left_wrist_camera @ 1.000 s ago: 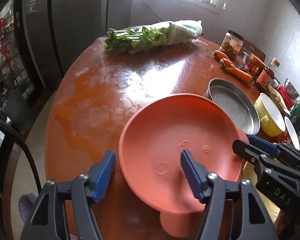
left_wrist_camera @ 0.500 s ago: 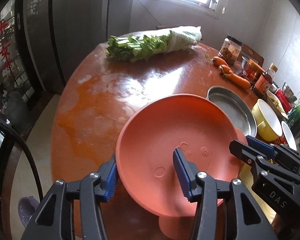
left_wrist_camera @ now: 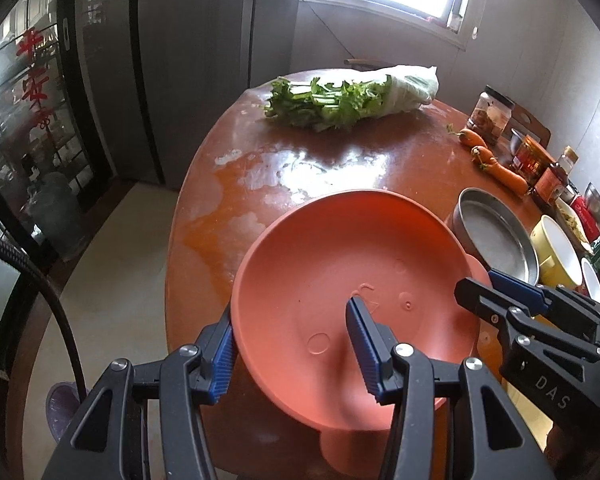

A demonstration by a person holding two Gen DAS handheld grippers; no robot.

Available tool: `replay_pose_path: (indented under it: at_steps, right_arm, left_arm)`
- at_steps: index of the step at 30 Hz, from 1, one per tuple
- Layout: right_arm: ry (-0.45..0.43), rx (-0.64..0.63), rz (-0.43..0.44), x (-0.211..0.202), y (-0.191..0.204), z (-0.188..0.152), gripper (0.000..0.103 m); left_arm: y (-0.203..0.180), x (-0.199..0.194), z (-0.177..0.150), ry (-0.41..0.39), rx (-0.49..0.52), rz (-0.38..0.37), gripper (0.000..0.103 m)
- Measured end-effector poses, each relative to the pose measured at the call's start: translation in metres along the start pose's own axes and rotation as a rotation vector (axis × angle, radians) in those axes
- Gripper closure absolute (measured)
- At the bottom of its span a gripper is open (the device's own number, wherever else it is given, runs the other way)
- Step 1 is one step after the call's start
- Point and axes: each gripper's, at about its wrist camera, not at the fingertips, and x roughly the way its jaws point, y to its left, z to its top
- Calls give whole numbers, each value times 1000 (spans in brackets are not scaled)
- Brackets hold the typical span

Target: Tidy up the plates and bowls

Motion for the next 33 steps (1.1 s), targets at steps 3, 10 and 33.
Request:
replay_pose_path:
  at_steps: [3, 10, 33]
  right_arm:
    - [8, 9, -1, 3, -3, -2, 70]
    - [22, 23, -8, 8, -6, -5, 69]
    - [-74, 68, -30, -23, -21, -6, 53]
  left_arm:
    - [-2, 5, 0, 6, 6, 0, 51]
    - [-6, 11, -1, 15, 12, -1, 51]
    - [3, -28, 6, -119, -19, 18, 33]
